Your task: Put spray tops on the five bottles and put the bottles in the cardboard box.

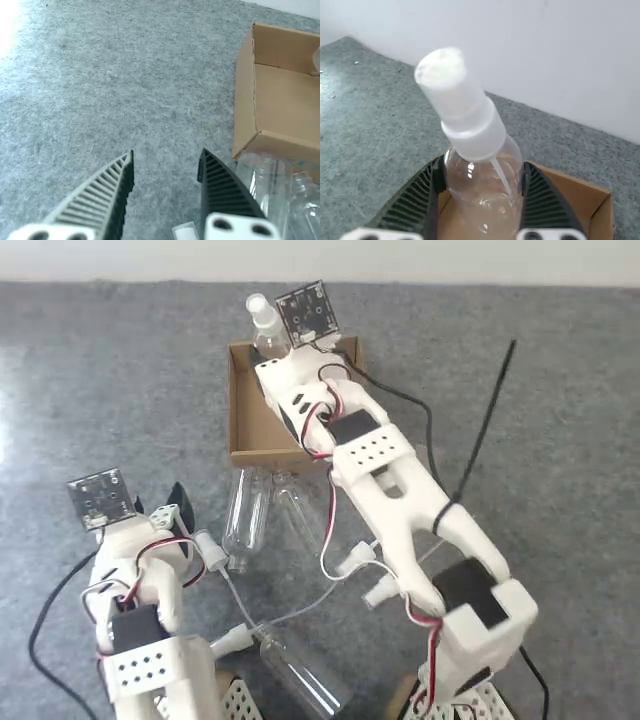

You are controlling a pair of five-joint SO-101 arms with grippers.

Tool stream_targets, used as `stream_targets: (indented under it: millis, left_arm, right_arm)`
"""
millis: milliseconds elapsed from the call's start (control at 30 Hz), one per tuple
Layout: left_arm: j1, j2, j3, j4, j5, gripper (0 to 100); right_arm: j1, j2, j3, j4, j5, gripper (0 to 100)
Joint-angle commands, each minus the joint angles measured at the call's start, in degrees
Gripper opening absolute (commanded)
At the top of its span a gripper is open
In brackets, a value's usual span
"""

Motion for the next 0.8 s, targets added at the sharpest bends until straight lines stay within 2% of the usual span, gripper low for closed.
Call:
stream_targets:
  millis: [0, 767]
  left_arm:
    - [0.0, -0.7, -0.48, -1.76, -0.62, 20]
    - [0.0, -0.7, 0.22, -2.11, -0.79, 20]
  right_arm:
    - [-0.4, 1.8, -7.56, -1.54, -0.53, 7.7]
    - [-3.21, 27.12, -29.98, -1.63, -0.7, 7.7]
